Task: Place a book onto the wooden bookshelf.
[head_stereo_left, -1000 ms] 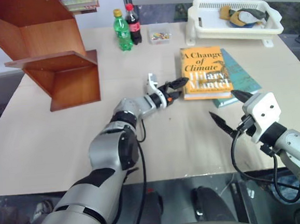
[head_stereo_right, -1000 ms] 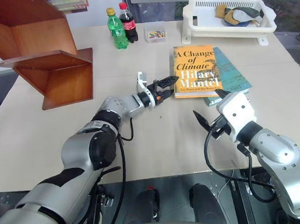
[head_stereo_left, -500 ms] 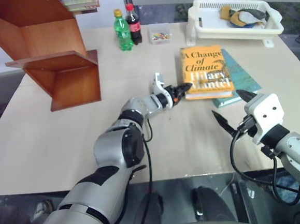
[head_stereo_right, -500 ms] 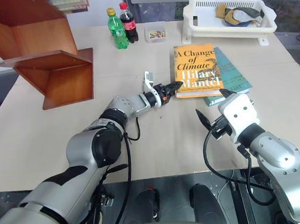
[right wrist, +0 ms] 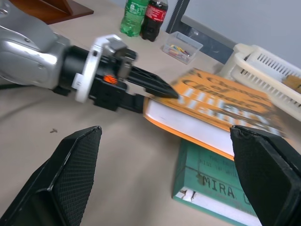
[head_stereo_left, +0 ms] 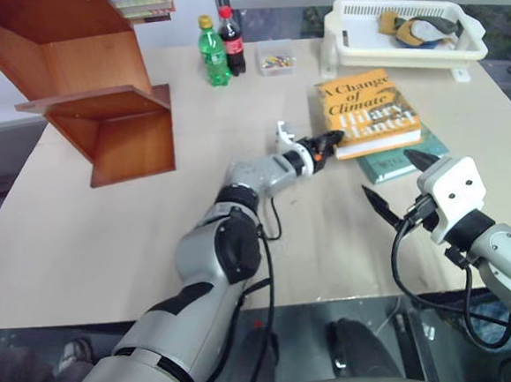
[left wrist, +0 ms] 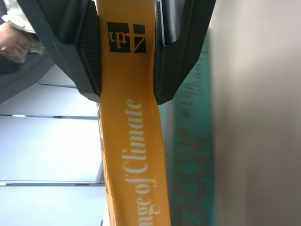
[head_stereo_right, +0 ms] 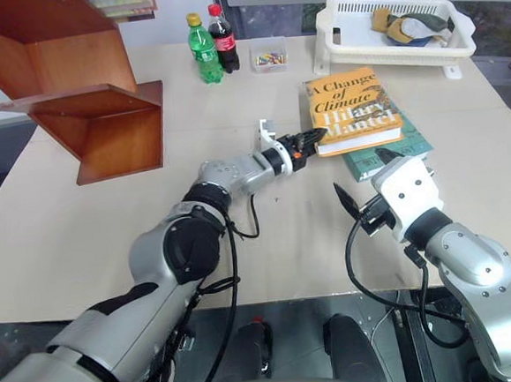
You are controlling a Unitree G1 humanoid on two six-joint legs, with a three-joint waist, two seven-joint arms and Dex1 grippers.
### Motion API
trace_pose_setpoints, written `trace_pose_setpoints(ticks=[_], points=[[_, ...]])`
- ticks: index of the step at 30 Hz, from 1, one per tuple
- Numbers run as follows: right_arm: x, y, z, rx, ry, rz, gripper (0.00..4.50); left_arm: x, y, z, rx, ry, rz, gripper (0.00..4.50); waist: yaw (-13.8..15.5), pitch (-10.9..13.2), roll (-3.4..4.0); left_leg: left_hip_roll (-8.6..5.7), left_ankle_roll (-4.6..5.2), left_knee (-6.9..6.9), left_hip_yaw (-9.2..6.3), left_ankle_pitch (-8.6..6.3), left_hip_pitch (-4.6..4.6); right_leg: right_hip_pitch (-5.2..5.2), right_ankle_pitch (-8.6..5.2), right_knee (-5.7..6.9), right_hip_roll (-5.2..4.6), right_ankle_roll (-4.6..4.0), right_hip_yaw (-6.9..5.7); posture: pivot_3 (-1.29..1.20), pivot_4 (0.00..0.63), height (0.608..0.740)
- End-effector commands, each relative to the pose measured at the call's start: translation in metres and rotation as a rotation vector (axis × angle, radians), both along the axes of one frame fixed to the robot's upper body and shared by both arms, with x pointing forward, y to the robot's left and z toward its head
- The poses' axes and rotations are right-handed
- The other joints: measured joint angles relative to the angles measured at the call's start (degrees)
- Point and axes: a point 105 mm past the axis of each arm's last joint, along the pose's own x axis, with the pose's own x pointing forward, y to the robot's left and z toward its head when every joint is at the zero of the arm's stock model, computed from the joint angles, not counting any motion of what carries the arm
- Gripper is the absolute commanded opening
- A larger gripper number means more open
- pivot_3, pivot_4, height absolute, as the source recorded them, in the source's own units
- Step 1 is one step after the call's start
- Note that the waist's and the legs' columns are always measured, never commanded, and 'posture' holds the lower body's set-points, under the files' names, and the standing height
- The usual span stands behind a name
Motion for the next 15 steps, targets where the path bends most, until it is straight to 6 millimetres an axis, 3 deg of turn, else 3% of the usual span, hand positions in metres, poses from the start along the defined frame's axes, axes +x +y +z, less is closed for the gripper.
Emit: trace_pose_setpoints(ticks=[1,9,15], points=[[-0.007,-0.006,0.011,-0.011,-0.037,-0.020,4.50,-0.017,-0.025,-0.004,0.036,0.017,-0.078,1.24,-0.1,0.0,0.00,-0.02,0.00,0.00,0.00,0.00,0.00,0.01,0.00,-0.01,-0.01,0.01,0.00,0.00,0.150,0.740],[-0.029,-0.032,-0.004,-0.037,0.065,-0.095,4.50,-0.037,-0.012,-0.023,0.265,-0.132,-0.069,1.24,-1.2,0.0,0.07,0.04,-0.04,-0.03,0.03,0.02,0.20,0.01,-0.02,0.22,0.02,0.01,0.12,0.00,0.150,0.740],[-0.040,-0.045,-0.008,-0.024,0.103,-0.122,4.50,-0.047,-0.009,-0.034,0.252,-0.091,-0.078,1.24,-0.3,-0.1,0.04,-0.01,-0.03,0.13,0.03,0.02,0.23,0.12,-0.01,0.24,-0.01,0.04,0.12,0.00,0.150,0.740]])
